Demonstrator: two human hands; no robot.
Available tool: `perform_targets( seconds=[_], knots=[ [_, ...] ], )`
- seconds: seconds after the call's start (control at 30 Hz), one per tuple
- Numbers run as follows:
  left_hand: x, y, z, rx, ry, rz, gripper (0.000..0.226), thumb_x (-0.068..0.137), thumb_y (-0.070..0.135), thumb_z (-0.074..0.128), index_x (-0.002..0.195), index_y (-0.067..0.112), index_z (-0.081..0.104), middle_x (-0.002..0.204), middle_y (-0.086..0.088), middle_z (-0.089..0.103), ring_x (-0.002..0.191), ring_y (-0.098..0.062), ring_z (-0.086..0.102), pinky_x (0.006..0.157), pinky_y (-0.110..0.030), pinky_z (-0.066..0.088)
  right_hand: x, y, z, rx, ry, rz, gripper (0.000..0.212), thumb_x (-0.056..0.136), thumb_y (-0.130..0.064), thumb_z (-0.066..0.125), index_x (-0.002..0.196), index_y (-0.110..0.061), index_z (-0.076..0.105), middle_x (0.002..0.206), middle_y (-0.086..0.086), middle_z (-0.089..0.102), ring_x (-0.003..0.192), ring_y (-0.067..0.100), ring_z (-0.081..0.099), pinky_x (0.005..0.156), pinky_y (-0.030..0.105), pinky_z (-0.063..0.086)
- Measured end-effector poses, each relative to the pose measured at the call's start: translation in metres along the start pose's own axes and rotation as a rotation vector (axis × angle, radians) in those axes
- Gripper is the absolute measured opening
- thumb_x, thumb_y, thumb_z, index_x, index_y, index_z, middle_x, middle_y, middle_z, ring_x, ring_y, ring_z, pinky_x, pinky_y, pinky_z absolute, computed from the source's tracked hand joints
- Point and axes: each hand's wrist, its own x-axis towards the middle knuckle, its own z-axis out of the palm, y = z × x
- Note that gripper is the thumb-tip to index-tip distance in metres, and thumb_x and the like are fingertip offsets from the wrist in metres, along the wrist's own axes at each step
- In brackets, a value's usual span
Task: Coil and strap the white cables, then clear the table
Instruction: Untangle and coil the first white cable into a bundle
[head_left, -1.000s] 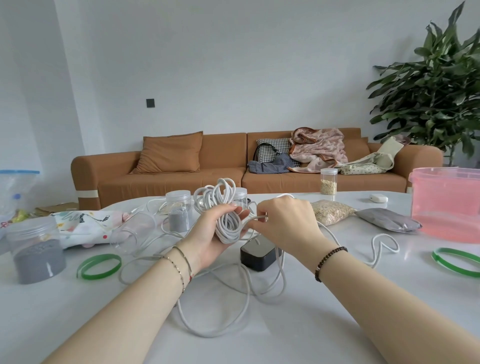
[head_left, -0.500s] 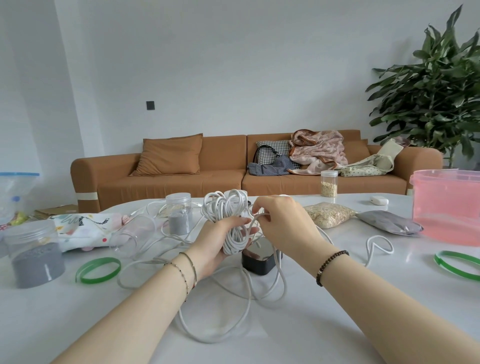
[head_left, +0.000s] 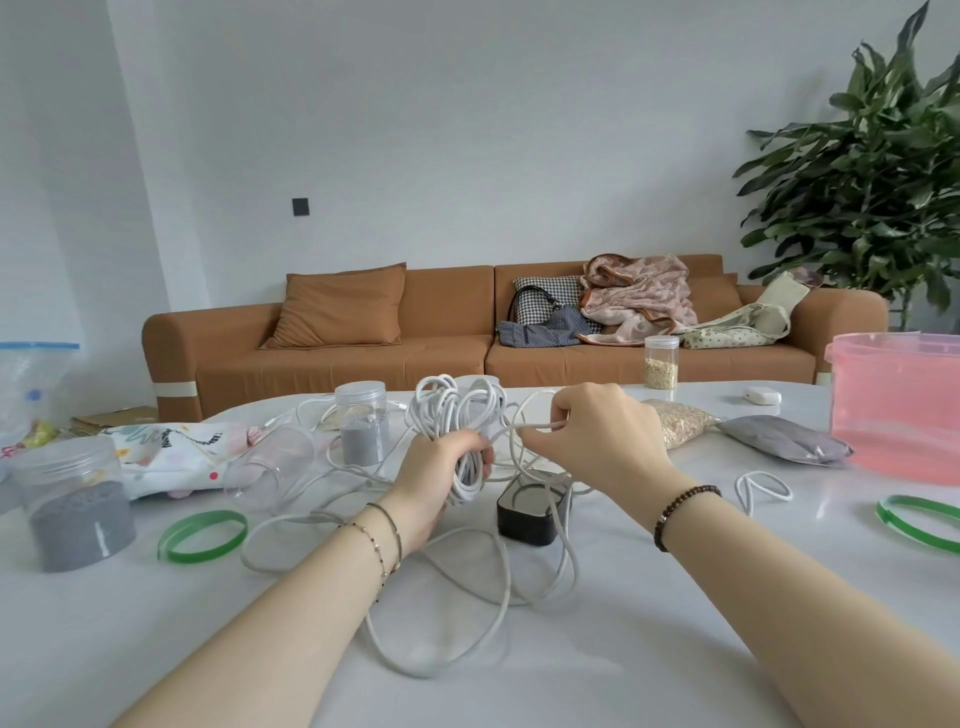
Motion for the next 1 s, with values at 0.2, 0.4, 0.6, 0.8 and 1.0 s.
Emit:
perform_targets(
  seconds=[0.2,0.4,0.6,0.8,1.0],
  knots=[
    [0.007,0.001,-0.016,-0.324,0.176,-0.03,0.028,0.088,0.017,0.058,0.06,0.013,0.06,0.066,-0.005,0.055,0.055,-0.017,0.052,0.062,-0.03,0.039,0.004,0.002,0.004,0.336,-0.07,0.027,0.051,0.078,-0.05,0.077,0.057,-0.014,0.048,0.054,-0.008,0.049,0.055,0.012,0.046,0.051,0.025,0.034],
    [0.012,0.005,-0.023,-0.792,0.119,-0.091,0.012,0.092,0.005,0.053,0.081,0.007,0.058,0.065,-0.004,0.058,0.056,-0.012,0.058,0.061,-0.023,0.05,0.009,0.0,0.0,0.665,-0.175,0.038,0.042,0.08,-0.044,0.08,0.067,-0.005,0.068,0.046,-0.009,0.042,0.043,0.007,0.035,0.044,0.016,0.03],
    [0.011,0.009,-0.027,-0.939,0.07,-0.115,0.007,0.092,0.005,0.058,0.085,0.005,0.059,0.072,-0.008,0.059,0.064,-0.017,0.059,0.063,-0.03,0.058,0.001,-0.002,0.009,0.74,-0.109,-0.018,0.037,0.093,-0.036,0.065,0.071,-0.007,0.063,0.052,-0.004,0.047,0.047,0.005,0.038,0.049,0.017,0.032],
    [0.006,0.005,-0.025,-0.68,0.042,-0.174,0.018,0.095,0.014,0.061,0.078,0.01,0.057,0.063,-0.003,0.056,0.058,-0.012,0.053,0.066,-0.024,0.048,-0.006,-0.003,0.019,0.721,0.082,-0.122,0.018,0.096,-0.02,0.062,0.079,-0.016,0.065,0.076,-0.002,0.063,0.057,0.007,0.045,0.053,0.016,0.032],
    [-0.006,0.005,-0.019,-0.646,-0.144,-0.205,0.009,0.091,0.009,0.064,0.086,0.01,0.057,0.07,-0.003,0.05,0.061,-0.01,0.048,0.056,-0.019,0.044,-0.01,-0.002,0.013,0.606,0.301,-0.249,0.01,0.097,-0.022,0.06,0.09,-0.02,0.068,0.079,-0.009,0.058,0.067,0.011,0.051,0.057,0.029,0.041]
  ],
)
